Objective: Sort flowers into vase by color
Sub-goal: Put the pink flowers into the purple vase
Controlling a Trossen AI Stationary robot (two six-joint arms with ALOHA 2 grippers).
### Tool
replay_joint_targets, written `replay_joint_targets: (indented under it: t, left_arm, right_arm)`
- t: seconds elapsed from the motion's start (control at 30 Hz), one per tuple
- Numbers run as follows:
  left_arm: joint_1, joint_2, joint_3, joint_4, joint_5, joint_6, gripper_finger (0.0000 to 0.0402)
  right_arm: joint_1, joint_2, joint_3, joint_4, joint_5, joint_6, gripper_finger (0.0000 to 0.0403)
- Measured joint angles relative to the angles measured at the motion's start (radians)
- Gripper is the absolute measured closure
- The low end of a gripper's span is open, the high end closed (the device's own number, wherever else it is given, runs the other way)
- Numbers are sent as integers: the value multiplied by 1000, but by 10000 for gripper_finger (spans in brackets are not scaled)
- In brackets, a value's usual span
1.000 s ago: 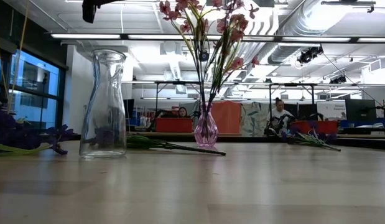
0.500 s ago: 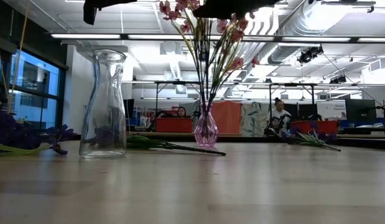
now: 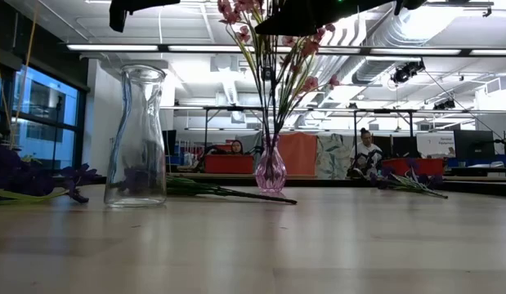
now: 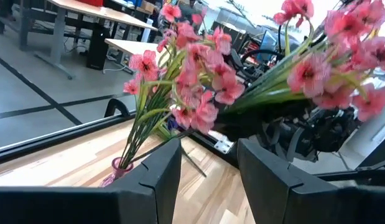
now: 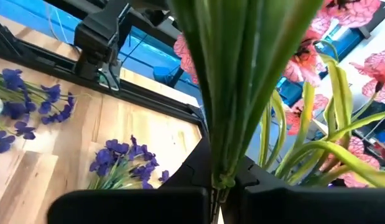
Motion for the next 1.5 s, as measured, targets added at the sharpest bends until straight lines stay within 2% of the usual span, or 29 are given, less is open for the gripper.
replay_joint_targets:
  t: [0.13,0.53,1.13,1.3,1.5]
  left_arm:
    - [0,0,0,-14,0,0,254]
    - [0,0,0,-17,0,0,254]
    - [0,0,0,-30,9,32,254]
    - [0,0,0,-30,27,32,254]
    - [0,0,0,-31,37,33,254]
  right_arm:
    - [-24,0,0,0,-41,48,403]
    - [-64,0,0,0,-33,116,403]
    - [-136,0,0,-17,-25,435,399]
    - [-146,0,0,-30,-26,479,351]
    - [-147,0,0,-39,-26,508,240]
